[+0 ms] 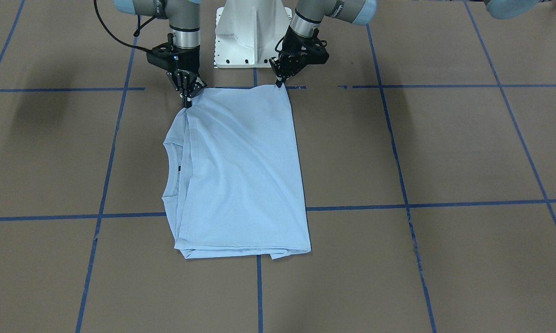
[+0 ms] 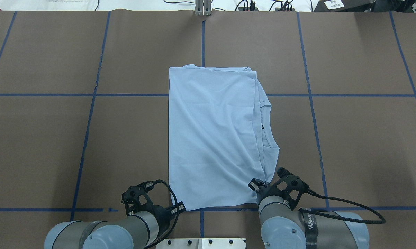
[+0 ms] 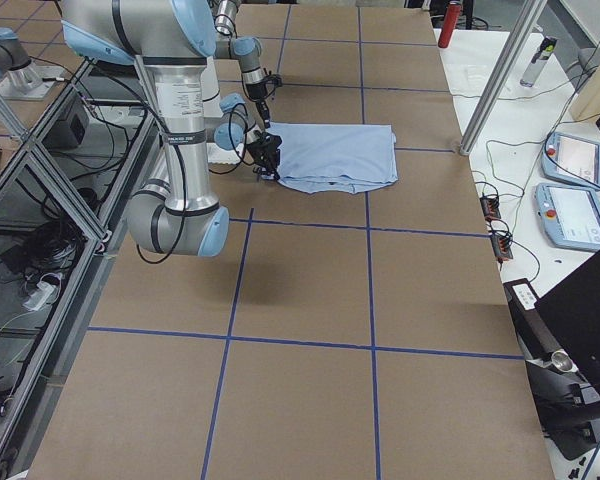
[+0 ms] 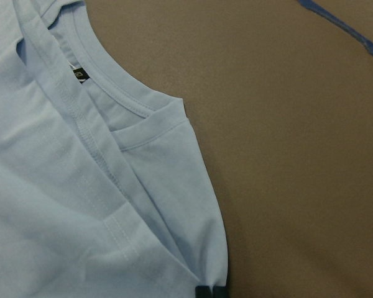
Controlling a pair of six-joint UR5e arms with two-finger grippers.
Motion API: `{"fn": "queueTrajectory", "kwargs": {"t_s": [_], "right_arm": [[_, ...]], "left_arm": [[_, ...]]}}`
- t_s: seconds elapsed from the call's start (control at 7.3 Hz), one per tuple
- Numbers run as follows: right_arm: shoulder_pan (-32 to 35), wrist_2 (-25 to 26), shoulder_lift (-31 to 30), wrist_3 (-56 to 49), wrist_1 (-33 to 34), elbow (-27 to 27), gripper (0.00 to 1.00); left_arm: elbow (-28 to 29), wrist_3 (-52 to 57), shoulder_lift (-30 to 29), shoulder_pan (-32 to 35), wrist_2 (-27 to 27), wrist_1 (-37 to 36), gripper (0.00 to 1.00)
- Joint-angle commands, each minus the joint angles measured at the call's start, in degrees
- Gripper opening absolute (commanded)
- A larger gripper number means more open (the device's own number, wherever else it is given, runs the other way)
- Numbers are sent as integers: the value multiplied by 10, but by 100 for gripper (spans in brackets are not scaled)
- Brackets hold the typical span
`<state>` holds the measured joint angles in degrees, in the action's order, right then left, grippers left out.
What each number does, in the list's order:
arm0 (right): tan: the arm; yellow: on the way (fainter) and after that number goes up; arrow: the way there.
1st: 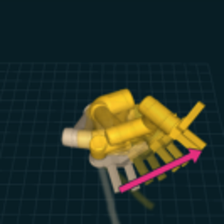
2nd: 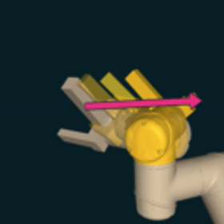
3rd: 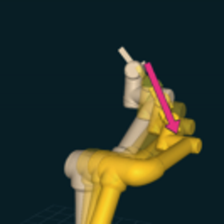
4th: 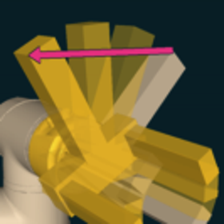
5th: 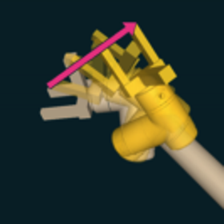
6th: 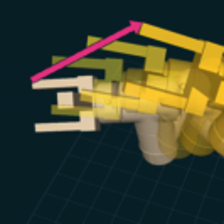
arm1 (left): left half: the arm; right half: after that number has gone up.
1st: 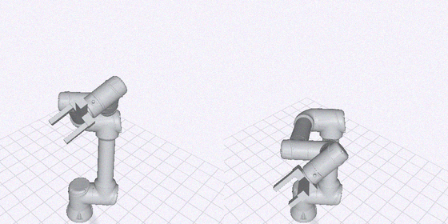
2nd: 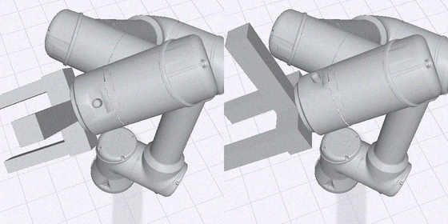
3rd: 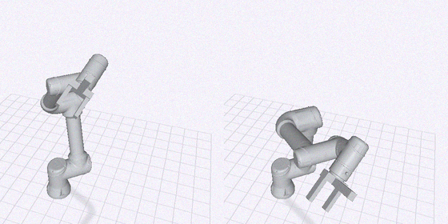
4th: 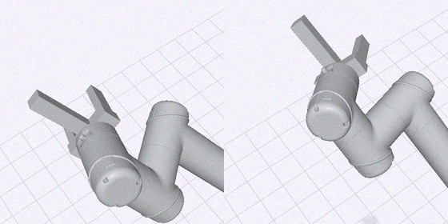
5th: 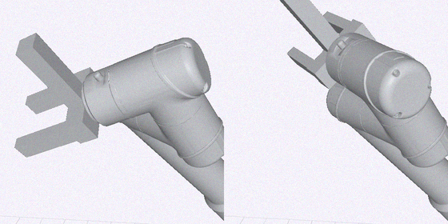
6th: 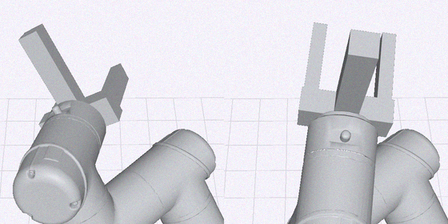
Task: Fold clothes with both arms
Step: 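Move the right gripper down to the shirt corner nearest the robot, then grasp the near shirt corners with both grippers and lift them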
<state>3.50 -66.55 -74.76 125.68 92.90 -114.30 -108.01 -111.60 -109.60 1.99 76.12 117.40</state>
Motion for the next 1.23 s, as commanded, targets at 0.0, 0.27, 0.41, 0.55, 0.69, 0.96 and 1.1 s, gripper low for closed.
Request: {"fn": "queueTrajectory", "kwargs": {"t_s": [0.0, 0.27, 0.41, 0.55, 0.69, 0.96, 1.1], "right_arm": [[1, 0, 1, -1, 0, -11, 0], [7, -3, -7, -3, 8, -94, 0], [7, -3, -6, -3, 40, -132, 0], [6, -9, -5, -5, 107, -200, 0], [5, -28, 1, -5, 182, -270, 0], [1, -38, 31, -6, 228, -277, 0], [13, -37, 61, -12, 229, -236, 0]], "left_arm": [[-13, 8, 0, 0, 0, -2, 0], [-103, 43, 9, 6, 5, -29, 0], [-166, 44, 1, 5, 12, -101, 0], [-239, 44, 0, 6, 51, -173, 0], [-289, 52, 0, 7, 58, -214, 0], [-302, 89, -12, 27, 60, -223, 0], [-300, 109, -17, 48, 61, -223, 0]]}}
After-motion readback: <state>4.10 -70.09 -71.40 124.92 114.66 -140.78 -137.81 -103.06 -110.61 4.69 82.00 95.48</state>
